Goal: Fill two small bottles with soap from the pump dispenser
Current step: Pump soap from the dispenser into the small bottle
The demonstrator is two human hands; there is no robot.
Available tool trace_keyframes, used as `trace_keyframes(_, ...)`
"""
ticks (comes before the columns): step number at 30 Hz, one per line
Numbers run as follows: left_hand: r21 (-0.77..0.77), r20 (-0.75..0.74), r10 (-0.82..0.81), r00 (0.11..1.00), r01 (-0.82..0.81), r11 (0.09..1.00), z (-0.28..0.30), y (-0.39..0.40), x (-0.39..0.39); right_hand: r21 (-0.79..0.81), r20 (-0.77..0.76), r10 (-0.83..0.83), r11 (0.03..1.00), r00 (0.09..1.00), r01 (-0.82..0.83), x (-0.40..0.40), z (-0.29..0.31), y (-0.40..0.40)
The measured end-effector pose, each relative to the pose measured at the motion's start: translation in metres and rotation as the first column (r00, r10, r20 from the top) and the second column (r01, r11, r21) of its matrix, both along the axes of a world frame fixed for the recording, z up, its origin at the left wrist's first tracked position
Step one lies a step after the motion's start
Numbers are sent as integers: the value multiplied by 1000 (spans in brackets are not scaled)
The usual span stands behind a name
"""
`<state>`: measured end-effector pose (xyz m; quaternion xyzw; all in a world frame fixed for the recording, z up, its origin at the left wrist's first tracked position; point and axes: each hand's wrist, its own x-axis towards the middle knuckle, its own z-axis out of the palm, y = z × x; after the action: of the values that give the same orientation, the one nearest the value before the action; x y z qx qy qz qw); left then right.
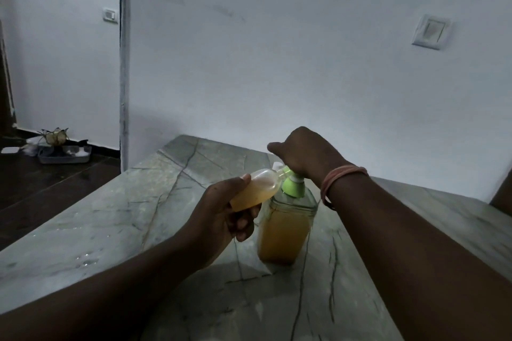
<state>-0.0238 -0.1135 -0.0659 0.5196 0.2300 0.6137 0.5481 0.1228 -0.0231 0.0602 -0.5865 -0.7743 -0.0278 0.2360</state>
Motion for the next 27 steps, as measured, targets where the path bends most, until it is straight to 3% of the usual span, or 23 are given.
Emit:
trace_keyframes(6,-19,20,4,1000,-4,1000,-1,0,0,-71,59,-35,997,998,39,-4,2,-4)
trace_keyframes(10,-5,11,-15,1000,15,1000,0,0,-1,78,207,-36,997,978,20,-10,14,-8)
trace_keyframes(15,11,15,-10,1000,10,1000,-3,2,-2,-13,-45,-22,1000,999,22,0,-3,-1)
trace_keyframes(20,5,8,-6,1000,5,1000,-3,0,-1,-41,39,-25,999,999,26,-3,1,-5)
trace_keyframes(24,0,8,-20,1000,20,1000,0,-2,-1,93,190,-51,995,981,34,-7,12,-7)
trace_keyframes(27,-9,7,-5,1000,5,1000,0,1,-1,68,47,-36,997,998,33,-5,5,-3)
